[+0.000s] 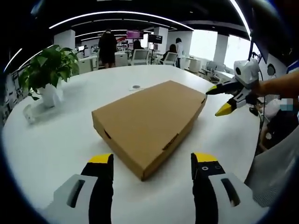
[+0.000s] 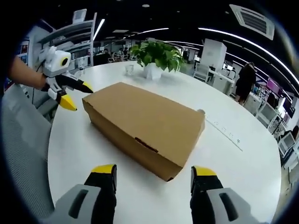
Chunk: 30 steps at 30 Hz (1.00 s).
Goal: Operate the shoe box by opening the lid, removing the specified soft item, and placing it in the target area until the item is outside and the box remains undamaged.
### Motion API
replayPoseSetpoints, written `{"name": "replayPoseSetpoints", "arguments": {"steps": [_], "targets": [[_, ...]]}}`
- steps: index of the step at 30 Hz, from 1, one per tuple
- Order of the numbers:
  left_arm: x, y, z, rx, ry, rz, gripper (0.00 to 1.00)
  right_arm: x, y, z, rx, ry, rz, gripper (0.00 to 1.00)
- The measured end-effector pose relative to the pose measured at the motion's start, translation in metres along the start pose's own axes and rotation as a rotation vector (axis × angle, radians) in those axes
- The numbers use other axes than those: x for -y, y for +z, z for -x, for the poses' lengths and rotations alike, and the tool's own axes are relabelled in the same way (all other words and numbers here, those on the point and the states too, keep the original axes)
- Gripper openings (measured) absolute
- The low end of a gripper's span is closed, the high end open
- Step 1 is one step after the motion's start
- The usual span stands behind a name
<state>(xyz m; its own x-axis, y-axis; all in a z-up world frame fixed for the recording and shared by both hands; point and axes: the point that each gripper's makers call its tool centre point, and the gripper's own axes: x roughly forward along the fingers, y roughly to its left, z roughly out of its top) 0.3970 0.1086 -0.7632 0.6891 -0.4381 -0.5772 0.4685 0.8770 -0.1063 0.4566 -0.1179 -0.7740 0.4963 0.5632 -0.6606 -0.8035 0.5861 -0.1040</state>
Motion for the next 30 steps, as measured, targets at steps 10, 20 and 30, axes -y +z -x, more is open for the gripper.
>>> {"name": "replayPoseSetpoints", "arguments": {"steps": [10,20,30], "targets": [[-0.001,0.001,-0.009,0.005,0.022,0.022,0.68,0.006,0.005,-0.016,-0.012,-0.009,-0.021,0.60],[-0.004,0.000,-0.016,0.009,0.034,0.059,0.62,0.011,0.009,-0.026,-0.014,-0.026,-0.046,0.56],[-0.009,-0.001,-0.020,0.017,0.064,0.087,0.58,0.013,0.011,-0.027,-0.003,-0.036,-0.082,0.54]]}}
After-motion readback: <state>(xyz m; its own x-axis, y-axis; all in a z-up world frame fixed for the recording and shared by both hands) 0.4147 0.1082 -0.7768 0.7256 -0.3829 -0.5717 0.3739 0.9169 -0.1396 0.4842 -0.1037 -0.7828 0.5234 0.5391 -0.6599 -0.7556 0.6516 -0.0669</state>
